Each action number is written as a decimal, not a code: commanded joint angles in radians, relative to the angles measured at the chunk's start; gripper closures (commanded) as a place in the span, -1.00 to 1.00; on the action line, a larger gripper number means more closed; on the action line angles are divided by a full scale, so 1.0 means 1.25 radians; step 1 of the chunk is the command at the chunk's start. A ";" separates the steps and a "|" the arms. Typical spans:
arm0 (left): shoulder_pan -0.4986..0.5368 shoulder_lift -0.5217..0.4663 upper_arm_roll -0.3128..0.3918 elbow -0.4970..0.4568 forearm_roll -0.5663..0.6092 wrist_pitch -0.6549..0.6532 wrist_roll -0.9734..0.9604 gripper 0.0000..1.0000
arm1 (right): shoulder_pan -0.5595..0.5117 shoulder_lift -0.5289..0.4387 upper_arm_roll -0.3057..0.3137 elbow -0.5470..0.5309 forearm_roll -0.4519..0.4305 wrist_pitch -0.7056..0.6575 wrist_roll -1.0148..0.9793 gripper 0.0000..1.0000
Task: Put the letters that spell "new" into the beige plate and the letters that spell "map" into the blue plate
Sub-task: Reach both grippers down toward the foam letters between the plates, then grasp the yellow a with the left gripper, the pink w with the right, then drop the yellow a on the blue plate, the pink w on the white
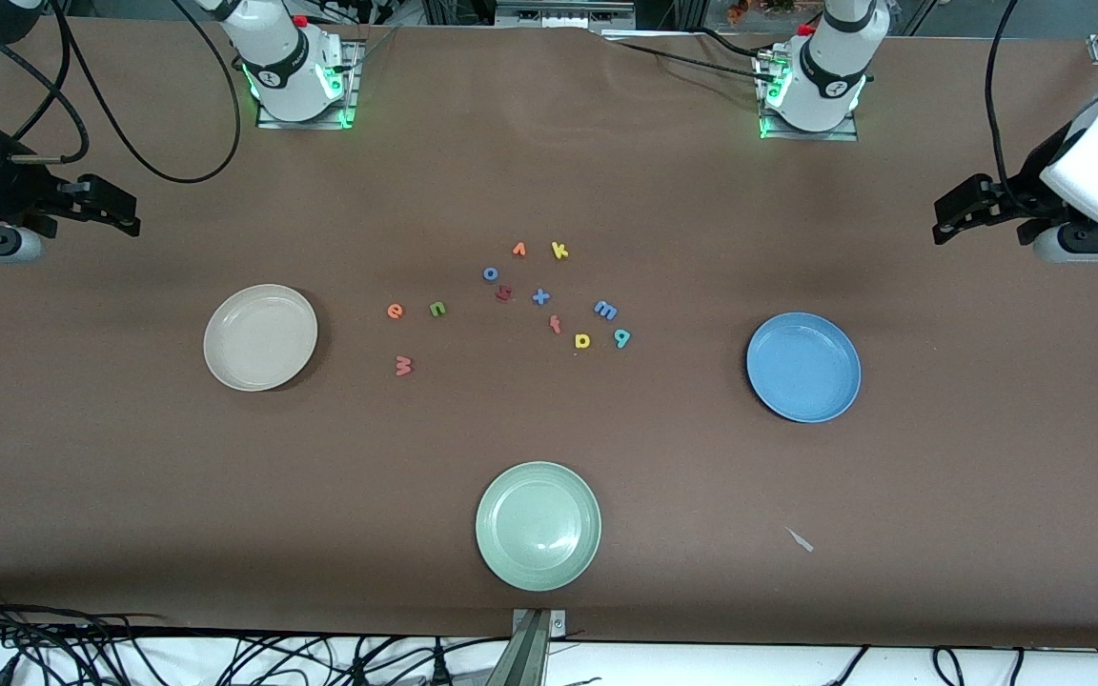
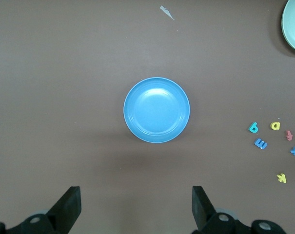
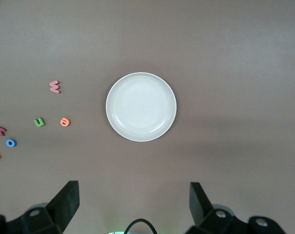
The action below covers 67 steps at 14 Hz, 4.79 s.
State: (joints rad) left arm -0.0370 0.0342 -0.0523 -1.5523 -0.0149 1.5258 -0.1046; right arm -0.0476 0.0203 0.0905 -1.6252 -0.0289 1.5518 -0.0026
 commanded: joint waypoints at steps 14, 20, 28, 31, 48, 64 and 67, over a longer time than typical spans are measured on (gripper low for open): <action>-0.325 0.439 -0.022 0.077 -0.080 0.186 -0.039 -1.00 | 0.004 0.045 0.066 -0.015 0.015 0.016 -0.002 -1.00; -0.381 0.531 -0.023 0.080 -0.087 0.319 -0.132 -1.00 | 0.108 0.181 0.103 0.025 -0.017 0.086 0.024 -1.00; -0.455 0.623 -0.017 0.067 -0.069 0.576 -0.304 -1.00 | 0.193 0.381 0.102 -0.008 -0.044 0.376 0.276 -1.00; -0.460 0.627 -0.017 0.055 -0.068 0.577 -0.304 -0.95 | 0.204 0.417 0.102 -0.062 -0.064 0.475 0.306 -1.00; -0.481 0.646 -0.016 0.056 -0.027 0.578 -0.349 0.20 | 0.215 0.516 0.097 -0.165 -0.106 0.729 0.353 -0.77; -0.216 0.441 -0.018 0.028 0.078 0.105 0.288 0.88 | 0.174 0.398 0.064 -0.180 -0.092 0.555 0.194 0.97; -0.179 0.439 -0.019 -0.010 0.183 0.118 0.298 0.89 | 0.174 0.304 0.000 -0.309 -0.093 0.614 0.079 0.96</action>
State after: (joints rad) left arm -0.2901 0.6102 -0.0647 -1.5098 0.1417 1.6628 0.2405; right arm 0.1717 0.5108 0.1354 -1.8595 -0.1373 2.2580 0.1881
